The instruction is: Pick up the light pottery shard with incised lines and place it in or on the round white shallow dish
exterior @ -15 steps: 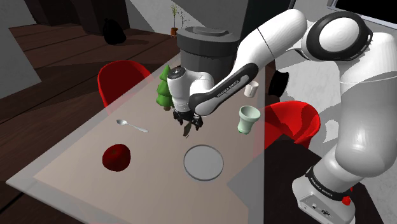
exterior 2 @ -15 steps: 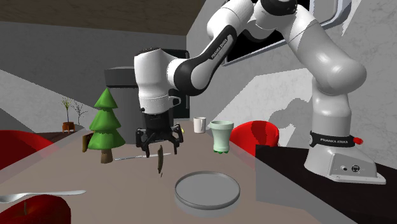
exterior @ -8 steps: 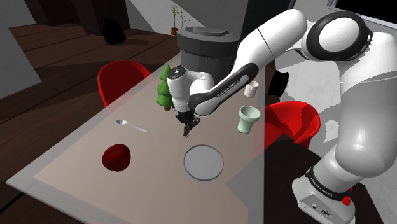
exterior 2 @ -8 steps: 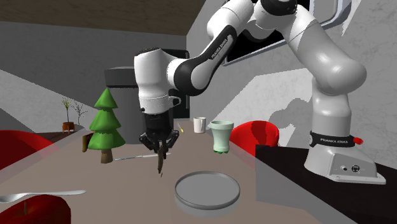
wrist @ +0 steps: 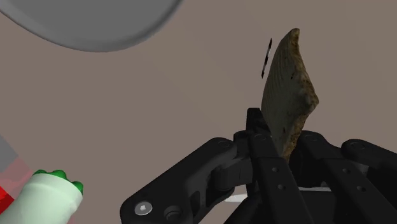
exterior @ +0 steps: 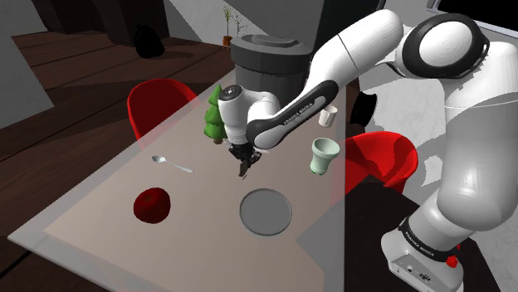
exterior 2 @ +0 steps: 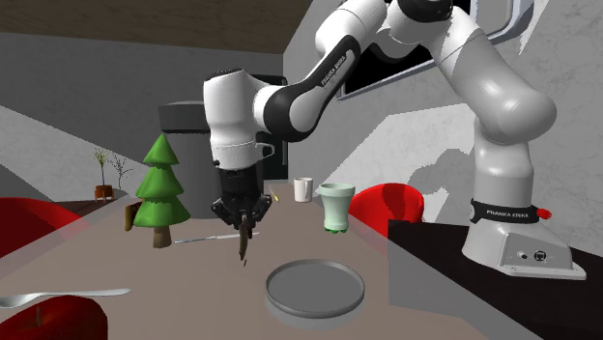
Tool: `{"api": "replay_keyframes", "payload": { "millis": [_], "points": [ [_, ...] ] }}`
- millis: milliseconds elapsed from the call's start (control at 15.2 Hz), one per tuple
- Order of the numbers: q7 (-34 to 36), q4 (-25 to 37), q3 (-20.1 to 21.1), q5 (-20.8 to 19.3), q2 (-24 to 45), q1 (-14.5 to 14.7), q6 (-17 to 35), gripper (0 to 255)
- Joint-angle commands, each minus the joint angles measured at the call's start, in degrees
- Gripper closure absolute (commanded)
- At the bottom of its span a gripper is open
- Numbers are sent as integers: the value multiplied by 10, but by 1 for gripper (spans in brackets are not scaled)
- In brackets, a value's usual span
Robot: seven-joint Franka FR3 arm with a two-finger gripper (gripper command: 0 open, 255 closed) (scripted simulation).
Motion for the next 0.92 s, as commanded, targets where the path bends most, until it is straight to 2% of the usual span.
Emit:
{"api": "replay_keyframes", "payload": {
  "millis": [0, 858],
  "points": [
    [-6, -1, 5, 7, -9, -4, -7, 255],
    [-51, 11, 37, 62, -75, -26, -66, 255]
  ]
}}
